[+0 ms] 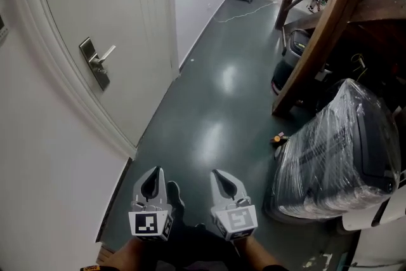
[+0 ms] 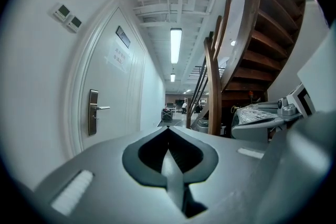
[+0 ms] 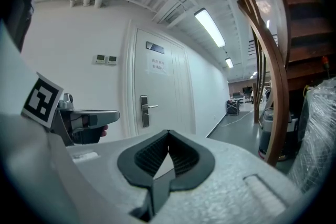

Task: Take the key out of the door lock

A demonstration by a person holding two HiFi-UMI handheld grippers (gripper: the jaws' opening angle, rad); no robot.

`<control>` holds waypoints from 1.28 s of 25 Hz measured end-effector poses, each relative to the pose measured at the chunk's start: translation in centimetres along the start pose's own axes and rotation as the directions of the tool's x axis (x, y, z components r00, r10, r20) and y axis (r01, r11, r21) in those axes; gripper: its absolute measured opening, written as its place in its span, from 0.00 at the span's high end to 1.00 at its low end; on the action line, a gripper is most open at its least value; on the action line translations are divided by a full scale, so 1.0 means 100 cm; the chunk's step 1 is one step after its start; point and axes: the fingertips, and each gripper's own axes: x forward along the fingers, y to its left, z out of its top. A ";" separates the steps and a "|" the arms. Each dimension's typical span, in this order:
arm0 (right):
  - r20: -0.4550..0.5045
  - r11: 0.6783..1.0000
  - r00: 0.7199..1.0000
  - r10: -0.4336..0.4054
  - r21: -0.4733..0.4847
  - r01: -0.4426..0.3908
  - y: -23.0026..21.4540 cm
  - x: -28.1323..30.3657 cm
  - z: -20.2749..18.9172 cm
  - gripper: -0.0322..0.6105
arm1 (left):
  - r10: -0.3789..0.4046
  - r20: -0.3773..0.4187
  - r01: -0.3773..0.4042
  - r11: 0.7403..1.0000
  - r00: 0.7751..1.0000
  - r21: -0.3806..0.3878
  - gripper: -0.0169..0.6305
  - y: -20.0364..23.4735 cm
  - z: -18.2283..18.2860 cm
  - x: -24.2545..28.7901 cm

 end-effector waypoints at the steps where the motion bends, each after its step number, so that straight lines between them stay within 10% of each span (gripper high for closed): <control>1: -0.004 1.000 1.000 -0.004 0.001 0.004 -0.003 0.009 0.002 0.96 | -0.003 0.002 0.003 1.000 1.000 -0.003 0.95 0.005 0.001 0.010; 16: -0.069 0.996 0.996 0.059 -0.063 -0.064 -0.003 0.245 0.044 0.96 | 0.000 0.063 -0.002 1.000 0.998 0.028 0.95 0.151 0.025 0.194; 23: -0.092 0.981 0.979 0.182 -0.051 -0.187 0.031 0.352 0.058 0.96 | 0.134 0.090 -0.134 0.991 0.987 -0.002 0.95 0.241 0.038 0.226; 32: -0.106 0.859 0.858 0.502 -0.051 -0.509 0.097 0.472 0.067 0.96 | 0.435 0.083 -0.435 0.900 0.896 -0.029 0.95 0.341 0.036 0.231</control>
